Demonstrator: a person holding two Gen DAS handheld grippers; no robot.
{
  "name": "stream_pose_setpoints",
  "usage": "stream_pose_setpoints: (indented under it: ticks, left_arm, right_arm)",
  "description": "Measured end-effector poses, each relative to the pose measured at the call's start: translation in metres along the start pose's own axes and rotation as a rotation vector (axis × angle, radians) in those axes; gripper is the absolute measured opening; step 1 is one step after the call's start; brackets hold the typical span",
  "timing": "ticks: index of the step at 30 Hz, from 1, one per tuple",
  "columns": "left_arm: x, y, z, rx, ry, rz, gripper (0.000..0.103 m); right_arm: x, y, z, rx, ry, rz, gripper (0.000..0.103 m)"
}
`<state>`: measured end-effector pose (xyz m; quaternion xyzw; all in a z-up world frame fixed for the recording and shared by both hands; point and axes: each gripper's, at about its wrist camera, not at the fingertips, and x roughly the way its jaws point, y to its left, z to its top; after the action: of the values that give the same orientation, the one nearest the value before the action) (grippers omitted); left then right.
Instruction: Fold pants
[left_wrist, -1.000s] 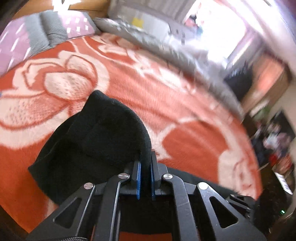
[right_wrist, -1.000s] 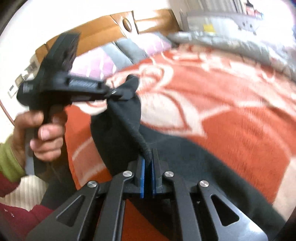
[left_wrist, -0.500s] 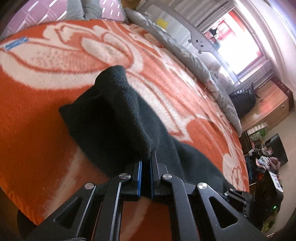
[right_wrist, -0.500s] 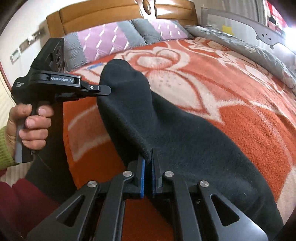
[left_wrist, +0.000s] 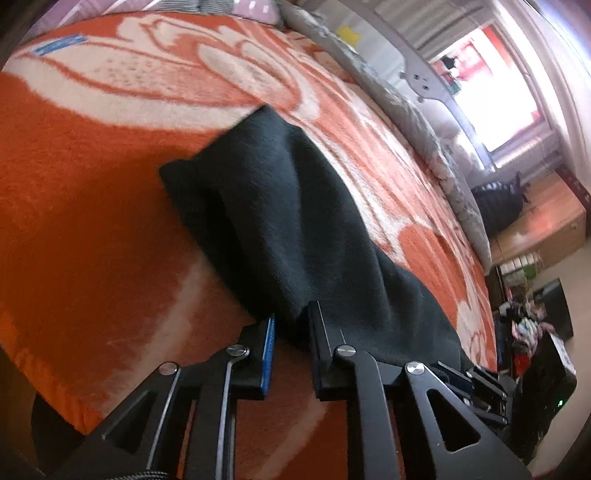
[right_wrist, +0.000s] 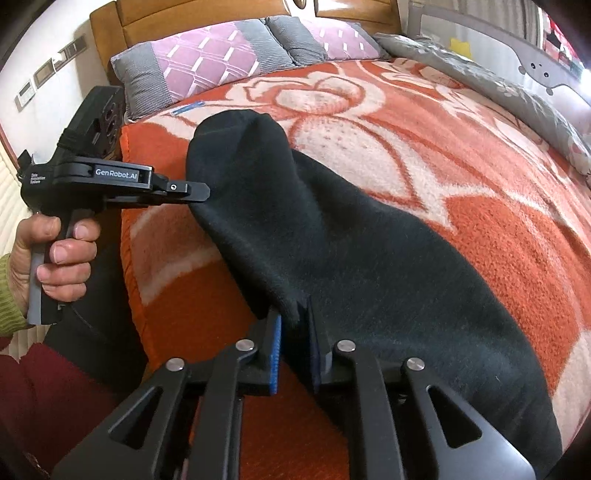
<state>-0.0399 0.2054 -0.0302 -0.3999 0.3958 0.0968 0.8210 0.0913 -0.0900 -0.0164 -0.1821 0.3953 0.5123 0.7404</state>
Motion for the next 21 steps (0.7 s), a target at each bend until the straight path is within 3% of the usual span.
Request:
stream_pose_setpoints:
  ticks: [2, 3, 4, 14, 21]
  left_arm:
    - [-0.006, 0.002, 0.005, -0.019, -0.006, 0.023, 0.034]
    - [-0.009, 0.003, 0.007, -0.026, -0.012, 0.045, 0.051]
    - [-0.015, 0.004, 0.009, -0.033, -0.029, 0.056, 0.056]
    - [-0.019, 0.007, 0.031, -0.054, -0.036, 0.109, 0.057]
    - [0.003, 0.019, 0.045, -0.063, -0.015, 0.169, 0.056]
  right_arm:
    - [-0.006, -0.001, 0.001, 0.021, -0.014, 0.022, 0.035]
    - [-0.012, -0.002, 0.002, 0.034, -0.032, 0.040, 0.044]
    - [-0.017, -0.003, 0.003, 0.044, -0.050, 0.052, 0.047]
    - [-0.023, -0.052, 0.037, 0.214, -0.114, 0.031, 0.047]
    - [0.021, -0.102, 0.076, 0.294, -0.017, 0.005, 0.047]
